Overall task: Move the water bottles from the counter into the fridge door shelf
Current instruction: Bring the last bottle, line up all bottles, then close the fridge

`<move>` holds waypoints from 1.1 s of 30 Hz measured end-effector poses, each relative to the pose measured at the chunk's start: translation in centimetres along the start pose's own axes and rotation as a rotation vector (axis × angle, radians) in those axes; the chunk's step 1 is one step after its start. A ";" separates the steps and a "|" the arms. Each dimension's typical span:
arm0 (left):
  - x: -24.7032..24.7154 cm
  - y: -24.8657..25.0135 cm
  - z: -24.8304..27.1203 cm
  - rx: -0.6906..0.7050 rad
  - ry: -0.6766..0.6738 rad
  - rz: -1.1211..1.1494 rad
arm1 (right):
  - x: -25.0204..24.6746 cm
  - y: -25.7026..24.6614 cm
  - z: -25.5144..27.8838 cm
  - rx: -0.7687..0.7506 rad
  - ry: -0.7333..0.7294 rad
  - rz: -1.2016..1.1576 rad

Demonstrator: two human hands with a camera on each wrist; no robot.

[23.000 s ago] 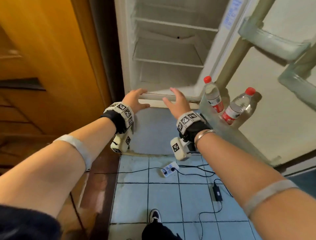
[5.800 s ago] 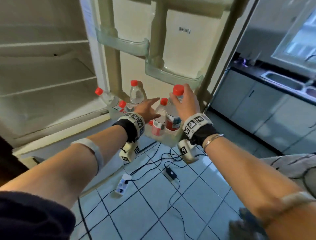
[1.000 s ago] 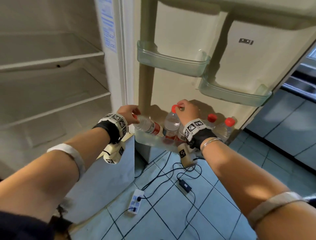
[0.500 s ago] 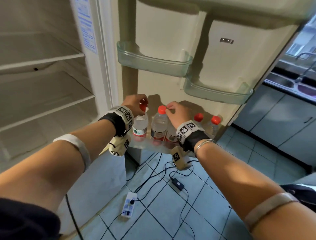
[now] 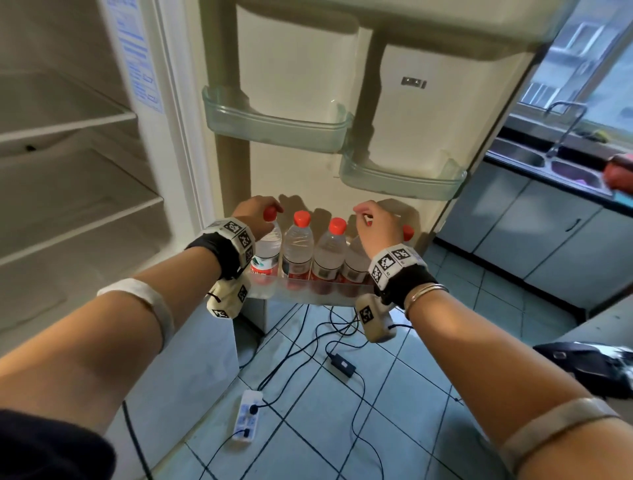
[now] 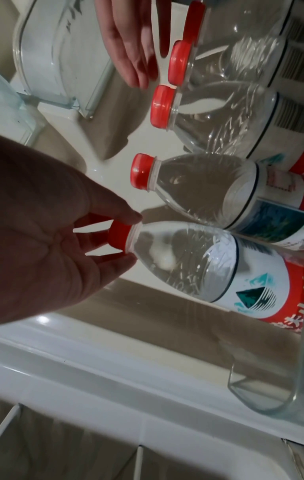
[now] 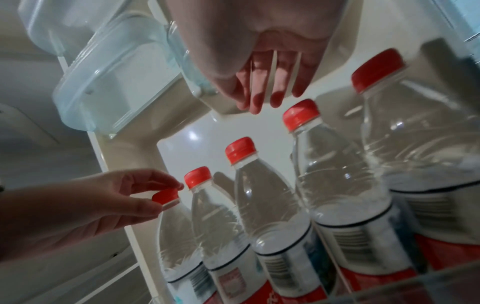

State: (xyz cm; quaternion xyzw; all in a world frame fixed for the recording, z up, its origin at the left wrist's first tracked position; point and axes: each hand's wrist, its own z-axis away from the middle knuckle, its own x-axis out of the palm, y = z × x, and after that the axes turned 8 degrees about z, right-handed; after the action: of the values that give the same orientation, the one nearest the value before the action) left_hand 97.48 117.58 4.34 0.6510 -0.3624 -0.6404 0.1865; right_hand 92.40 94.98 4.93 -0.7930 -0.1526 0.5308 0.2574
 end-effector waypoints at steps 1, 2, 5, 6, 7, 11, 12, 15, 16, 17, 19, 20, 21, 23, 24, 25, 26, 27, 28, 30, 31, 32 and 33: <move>0.1 0.0 0.1 -0.005 0.007 0.002 | -0.5 0.5 0.1 0.005 0.028 0.007; 0.1 0.2 0.3 -0.009 0.017 0.002 | -1.1 0.9 0.1 0.013 0.064 0.021; 0.3 0.7 0.6 -0.010 0.082 -0.009 | -2.9 2.1 -0.3 0.047 0.182 0.045; 0.4 1.0 0.8 -0.014 0.109 -0.019 | -3.6 2.5 -0.5 0.052 0.207 0.060; 0.4 1.1 0.8 -0.015 0.134 -0.027 | -4.2 2.9 -0.6 0.050 0.226 0.070; 0.7 1.9 0.9 -0.024 0.232 -0.049 | -6.6 5.2 -0.4 0.062 0.324 0.107; 0.8 2.1 1.0 -0.034 0.253 -0.070 | -7.3 5.9 -0.5 0.060 0.363 0.096; 1.0 2.8 1.4 -0.055 0.301 -0.086 | -9.0 7.5 -1.6 0.110 0.465 0.055; 1.2 3.0 1.6 -0.069 0.313 -0.092 | -9.6 8.0 -2.3 0.148 0.455 0.037; 1.3 3.0 1.8 -0.080 0.322 -0.093 | -9.7 8.2 -3.2 0.192 0.429 0.008; 1.9 3.6 2.5 -0.104 0.342 -0.082 | -10.3 8.7 -5.1 0.256 0.352 -0.110; 2.2 3.9 2.9 -0.115 0.356 -0.078 | -10.5 8.6 -5.9 0.273 0.319 -0.195; 2.4 4.2 3.3 -0.120 0.372 -0.077 | -10.7 8.7 -6.6 0.283 0.289 -0.277; 2.7 4.6 4.2 -0.114 0.400 -0.070 | -11.0 8.6 -7.6 0.279 0.235 -0.376; 2.8 4.8 4.6 -0.119 0.406 -0.067 | -11.1 8.5 -8.0 0.270 0.210 -0.405; 2.8 5.0 5.0 -0.122 0.412 -0.069 | -11.3 8.2 -8.2 0.262 0.195 -0.435; 2.7 5.0 5.4 -0.130 0.411 -0.081 | -11.4 8.1 -8.4 0.262 0.191 -0.461; 2.7 4.9 5.7 -0.137 0.409 -0.093 | -11.3 8.0 -8.6 0.269 0.197 -0.479; 2.5 4.8 6.0 -0.153 0.403 -0.104 | -11.2 7.9 -8.8 0.279 0.209 -0.490; 2.3 4.6 6.6 -0.171 0.400 -0.125 | -11.0 7.8 -8.8 0.292 0.235 -0.521; 2.1 4.5 6.8 -0.173 0.400 -0.129 | -10.9 7.8 -8.8 0.291 0.253 -0.531; 2.0 4.5 7.1 -0.178 0.402 -0.127 | -10.8 7.9 -8.7 0.290 0.273 -0.534; 1.9 4.5 7.3 -0.175 0.409 -0.125 | -10.8 8.0 -8.4 0.289 0.291 -0.532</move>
State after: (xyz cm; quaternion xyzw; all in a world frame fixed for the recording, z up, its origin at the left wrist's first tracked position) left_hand 89.19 114.86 5.38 0.7697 -0.2190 -0.5343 0.2721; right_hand 95.68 80.80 11.19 -0.7480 -0.2389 0.3425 0.5158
